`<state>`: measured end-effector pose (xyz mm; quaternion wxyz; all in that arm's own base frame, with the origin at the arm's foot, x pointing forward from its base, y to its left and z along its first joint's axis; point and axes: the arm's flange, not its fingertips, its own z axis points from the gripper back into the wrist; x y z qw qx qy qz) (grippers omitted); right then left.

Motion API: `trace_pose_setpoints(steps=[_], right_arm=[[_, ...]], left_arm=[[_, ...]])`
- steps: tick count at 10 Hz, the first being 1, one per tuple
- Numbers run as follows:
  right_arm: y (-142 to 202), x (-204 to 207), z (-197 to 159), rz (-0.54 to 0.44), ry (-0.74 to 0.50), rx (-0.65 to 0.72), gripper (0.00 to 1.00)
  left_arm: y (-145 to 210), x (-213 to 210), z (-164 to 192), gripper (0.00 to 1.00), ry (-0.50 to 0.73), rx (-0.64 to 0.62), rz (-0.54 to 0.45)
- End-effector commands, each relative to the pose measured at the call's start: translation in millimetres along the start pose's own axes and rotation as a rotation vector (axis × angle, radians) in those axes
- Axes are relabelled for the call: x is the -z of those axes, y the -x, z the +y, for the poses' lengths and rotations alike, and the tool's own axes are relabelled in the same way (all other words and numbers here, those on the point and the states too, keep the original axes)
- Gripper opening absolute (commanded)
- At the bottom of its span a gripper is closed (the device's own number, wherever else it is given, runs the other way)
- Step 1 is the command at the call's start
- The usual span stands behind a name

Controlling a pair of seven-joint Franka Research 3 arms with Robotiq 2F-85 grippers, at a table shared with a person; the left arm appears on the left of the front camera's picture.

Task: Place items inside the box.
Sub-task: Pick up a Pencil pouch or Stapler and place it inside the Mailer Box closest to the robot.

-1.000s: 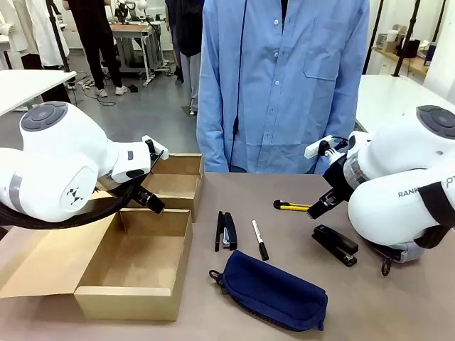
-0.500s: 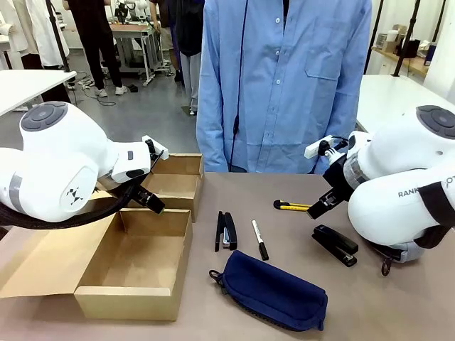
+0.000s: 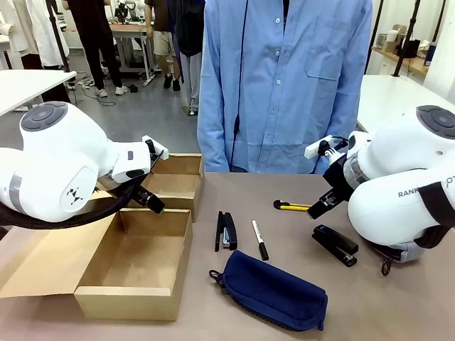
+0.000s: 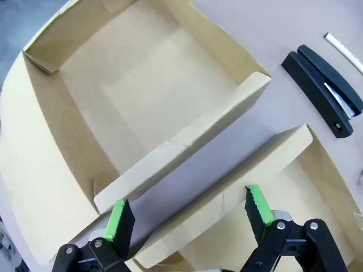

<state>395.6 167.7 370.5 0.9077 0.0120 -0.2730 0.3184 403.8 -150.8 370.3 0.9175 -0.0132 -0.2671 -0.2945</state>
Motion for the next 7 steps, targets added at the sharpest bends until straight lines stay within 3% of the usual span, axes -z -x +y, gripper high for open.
trace_pose_setpoints(steps=[1, 3, 5, 7], right_arm=[[0, 0, 0, 0.000, 0.000, 0.001, 1.00], [0, 0, 0, 0.000, 0.000, 0.000, 1.00], [-9, -81, -21, 0.015, -0.062, 0.049, 1.00], [4, -182, -46, -0.070, -0.114, 0.232, 1.00]], left_arm=[[0, 0, 0, 1.00, 0.000, 0.000, 0.000], [0, 0, 0, 1.00, 0.000, 0.000, 0.000], [-12, -83, 6, 1.00, 0.113, 0.020, -0.099], [-13, -177, 19, 1.00, 0.187, -0.120, -0.109]])
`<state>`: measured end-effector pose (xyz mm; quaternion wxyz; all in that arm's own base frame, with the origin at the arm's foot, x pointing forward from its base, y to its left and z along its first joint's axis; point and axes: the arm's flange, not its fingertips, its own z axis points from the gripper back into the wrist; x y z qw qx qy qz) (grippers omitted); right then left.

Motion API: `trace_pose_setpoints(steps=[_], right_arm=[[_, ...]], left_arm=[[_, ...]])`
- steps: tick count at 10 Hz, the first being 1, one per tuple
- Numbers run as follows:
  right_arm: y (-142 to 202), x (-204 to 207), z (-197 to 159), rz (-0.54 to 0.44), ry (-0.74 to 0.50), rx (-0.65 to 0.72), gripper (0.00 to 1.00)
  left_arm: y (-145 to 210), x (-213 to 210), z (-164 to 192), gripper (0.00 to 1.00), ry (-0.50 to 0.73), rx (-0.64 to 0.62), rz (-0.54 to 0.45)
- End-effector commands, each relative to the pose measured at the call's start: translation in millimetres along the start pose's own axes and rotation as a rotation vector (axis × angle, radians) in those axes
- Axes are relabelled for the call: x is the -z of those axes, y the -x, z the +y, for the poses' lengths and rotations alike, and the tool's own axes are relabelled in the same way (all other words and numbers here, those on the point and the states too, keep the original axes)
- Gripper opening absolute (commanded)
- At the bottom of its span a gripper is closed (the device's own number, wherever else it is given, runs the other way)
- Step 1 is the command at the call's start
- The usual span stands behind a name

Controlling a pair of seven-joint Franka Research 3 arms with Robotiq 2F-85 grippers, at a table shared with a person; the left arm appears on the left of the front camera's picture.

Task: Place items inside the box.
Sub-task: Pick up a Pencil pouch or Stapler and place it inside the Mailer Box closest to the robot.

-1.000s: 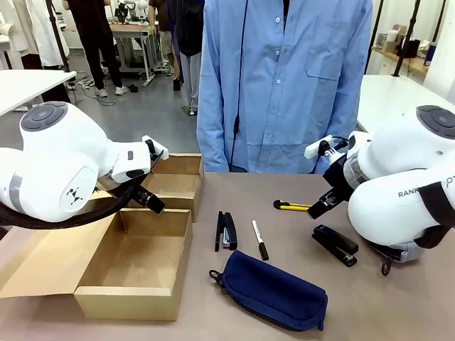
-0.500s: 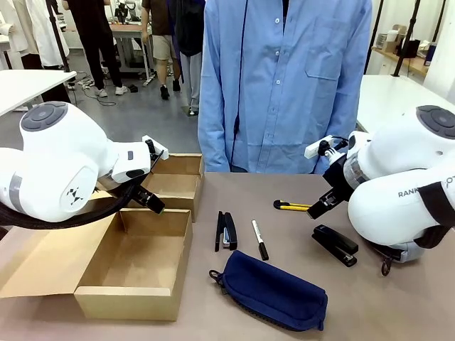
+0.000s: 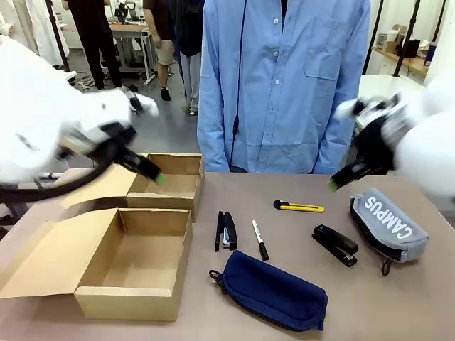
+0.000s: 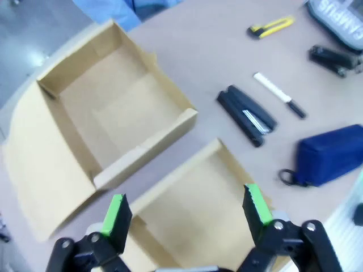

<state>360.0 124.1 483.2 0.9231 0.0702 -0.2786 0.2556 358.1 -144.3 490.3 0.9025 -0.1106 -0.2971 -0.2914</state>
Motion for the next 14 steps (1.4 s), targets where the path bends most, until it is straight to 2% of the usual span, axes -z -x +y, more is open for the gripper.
trace_pose_setpoints(steps=[1, 2, 3, 4, 6, 7, 8, 9, 10, 11, 14], right_arm=[[30, -107, -38, 0.000, -0.168, 0.037, 1.00], [56, -136, -72, -0.036, -0.184, 0.145, 1.00], [92, -159, -108, -0.106, -0.235, 0.280, 1.00], [132, -176, -144, -0.192, -0.305, 0.415, 1.00], [220, -176, -208, -0.388, -0.512, 0.679, 1.00], [254, -170, -223, -0.458, -0.549, 0.771, 1.00], [281, -162, -235, -0.507, -0.554, 0.878, 1.00], [295, -153, -242, -0.537, -0.541, 0.961, 1.00], [298, -143, -248, -0.567, -0.478, 1.062, 1.00], [310, -171, -247, -0.480, -0.537, 0.938, 1.00], [310, -171, -247, -0.480, -0.537, 0.938, 1.00]], left_arm=[[11, -87, 29, 1.00, 0.105, -0.100, -0.002], [23, -109, 54, 1.00, 0.236, -0.113, 0.024], [40, -127, 92, 1.00, 0.355, -0.188, 0.005], [63, -140, 140, 1.00, 0.448, -0.321, -0.057], [137, -144, 237, 1.00, 0.558, -0.714, -0.338], [171, -136, 257, 1.00, 0.600, -0.833, -0.441], [196, -128, 271, 1.00, 0.618, -0.913, -0.493], [204, -118, 272, 1.00, 0.617, -0.977, -0.517], [200, -104, 272, 1.00, 0.590, -1.059, -0.549], [230, -138, 281, 1.00, 0.576, -0.954, -0.439], [230, -138, 281, 1.00, 0.576, -0.954, -0.439]])
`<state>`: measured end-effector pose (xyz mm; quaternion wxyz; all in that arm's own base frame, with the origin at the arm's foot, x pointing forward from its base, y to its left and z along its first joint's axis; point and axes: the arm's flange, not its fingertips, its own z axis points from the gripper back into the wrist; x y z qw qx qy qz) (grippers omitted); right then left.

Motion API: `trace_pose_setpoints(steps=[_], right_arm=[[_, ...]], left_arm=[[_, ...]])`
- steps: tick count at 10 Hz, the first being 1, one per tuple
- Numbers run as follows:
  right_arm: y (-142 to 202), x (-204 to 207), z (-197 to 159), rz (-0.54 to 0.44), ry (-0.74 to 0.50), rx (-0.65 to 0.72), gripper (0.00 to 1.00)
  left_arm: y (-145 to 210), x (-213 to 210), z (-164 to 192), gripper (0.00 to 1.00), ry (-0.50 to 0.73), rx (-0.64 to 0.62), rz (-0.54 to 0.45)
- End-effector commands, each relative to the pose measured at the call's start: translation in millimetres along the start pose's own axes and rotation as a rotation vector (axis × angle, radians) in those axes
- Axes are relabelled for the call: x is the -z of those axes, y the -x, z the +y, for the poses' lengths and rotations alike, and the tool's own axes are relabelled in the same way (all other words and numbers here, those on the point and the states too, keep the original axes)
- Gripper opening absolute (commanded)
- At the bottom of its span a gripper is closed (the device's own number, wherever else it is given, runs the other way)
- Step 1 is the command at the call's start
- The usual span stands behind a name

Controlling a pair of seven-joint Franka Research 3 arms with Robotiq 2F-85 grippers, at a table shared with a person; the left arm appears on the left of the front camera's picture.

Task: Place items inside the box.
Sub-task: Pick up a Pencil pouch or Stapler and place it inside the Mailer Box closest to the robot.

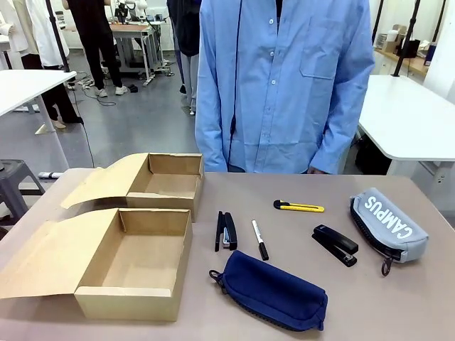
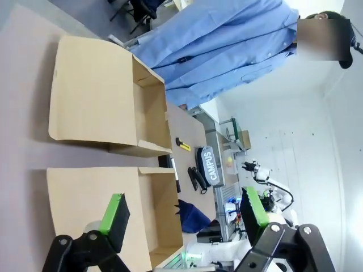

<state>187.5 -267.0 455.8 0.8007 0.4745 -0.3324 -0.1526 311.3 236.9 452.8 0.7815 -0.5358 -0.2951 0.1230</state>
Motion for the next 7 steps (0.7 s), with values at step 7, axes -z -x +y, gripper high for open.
trace_pose_setpoints(steps=[7], right_arm=[[-6, 164, 72, 0.285, 0.221, -0.311, 1.00]], left_arm=[[0, -4, -2, 1.00, -0.002, 0.039, 0.005]])
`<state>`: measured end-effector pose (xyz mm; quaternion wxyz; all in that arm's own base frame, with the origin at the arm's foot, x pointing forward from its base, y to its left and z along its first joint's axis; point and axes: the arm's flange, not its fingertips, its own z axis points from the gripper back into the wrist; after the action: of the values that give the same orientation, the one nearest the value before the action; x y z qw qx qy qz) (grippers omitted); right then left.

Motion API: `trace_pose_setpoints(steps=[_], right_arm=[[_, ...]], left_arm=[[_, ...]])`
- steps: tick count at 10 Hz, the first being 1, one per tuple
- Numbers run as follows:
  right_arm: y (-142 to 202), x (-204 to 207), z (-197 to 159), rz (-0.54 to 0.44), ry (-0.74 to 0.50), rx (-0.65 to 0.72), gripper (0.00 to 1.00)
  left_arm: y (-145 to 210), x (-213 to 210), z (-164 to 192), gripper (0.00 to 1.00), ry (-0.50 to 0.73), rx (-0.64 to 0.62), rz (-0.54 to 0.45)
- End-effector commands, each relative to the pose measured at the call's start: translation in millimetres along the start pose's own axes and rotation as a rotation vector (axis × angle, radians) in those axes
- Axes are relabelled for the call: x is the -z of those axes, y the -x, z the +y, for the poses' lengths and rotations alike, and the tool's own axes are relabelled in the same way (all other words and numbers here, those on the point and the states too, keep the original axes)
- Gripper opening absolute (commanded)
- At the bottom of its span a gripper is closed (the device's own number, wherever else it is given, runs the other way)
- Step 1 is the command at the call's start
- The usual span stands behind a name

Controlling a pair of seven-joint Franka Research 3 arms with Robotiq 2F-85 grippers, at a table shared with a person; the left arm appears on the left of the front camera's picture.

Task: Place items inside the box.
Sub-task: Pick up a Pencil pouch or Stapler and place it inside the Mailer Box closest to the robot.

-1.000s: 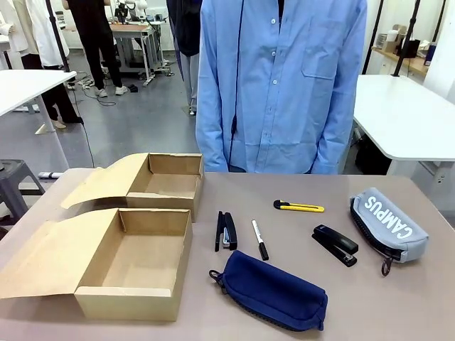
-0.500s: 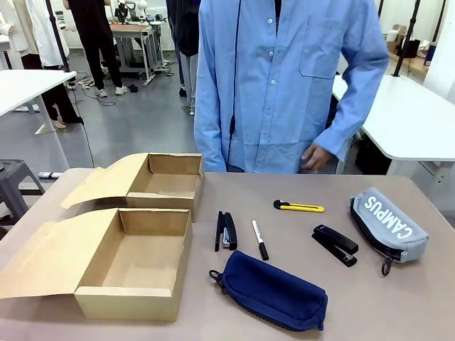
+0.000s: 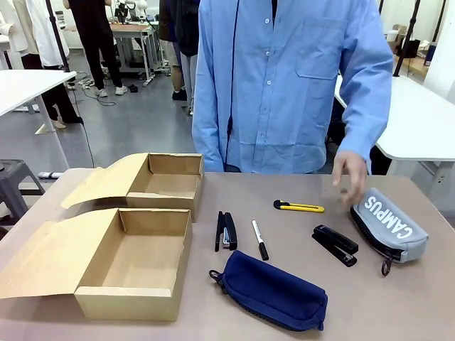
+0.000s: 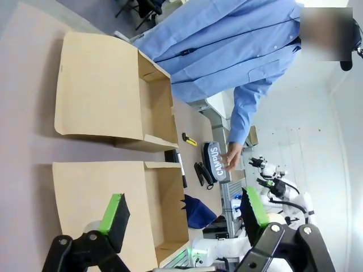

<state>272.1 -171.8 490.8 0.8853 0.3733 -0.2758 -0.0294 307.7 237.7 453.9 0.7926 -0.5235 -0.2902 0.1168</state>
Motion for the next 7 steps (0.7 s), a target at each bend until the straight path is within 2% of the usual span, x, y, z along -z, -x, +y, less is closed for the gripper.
trace_pose_setpoints(steps=[1, 3, 5, 7], right_arm=[[-2, 65, 10, 0.081, 0.053, -0.070, 1.00], [18, 21, -15, 0.006, 0.109, 0.007, 1.00], [63, -45, -45, -0.106, 0.113, 0.089, 1.00], [74, -63, -47, -0.166, 0.140, 0.106, 1.00]], left_arm=[[-2, -1, -1, 1.00, 0.027, 0.024, -0.013], [-2, -1, -1, 1.00, 0.027, 0.024, -0.013], [-2, -1, -1, 1.00, 0.027, 0.024, -0.013], [-2, -1, -1, 1.00, 0.027, 0.024, -0.013]])
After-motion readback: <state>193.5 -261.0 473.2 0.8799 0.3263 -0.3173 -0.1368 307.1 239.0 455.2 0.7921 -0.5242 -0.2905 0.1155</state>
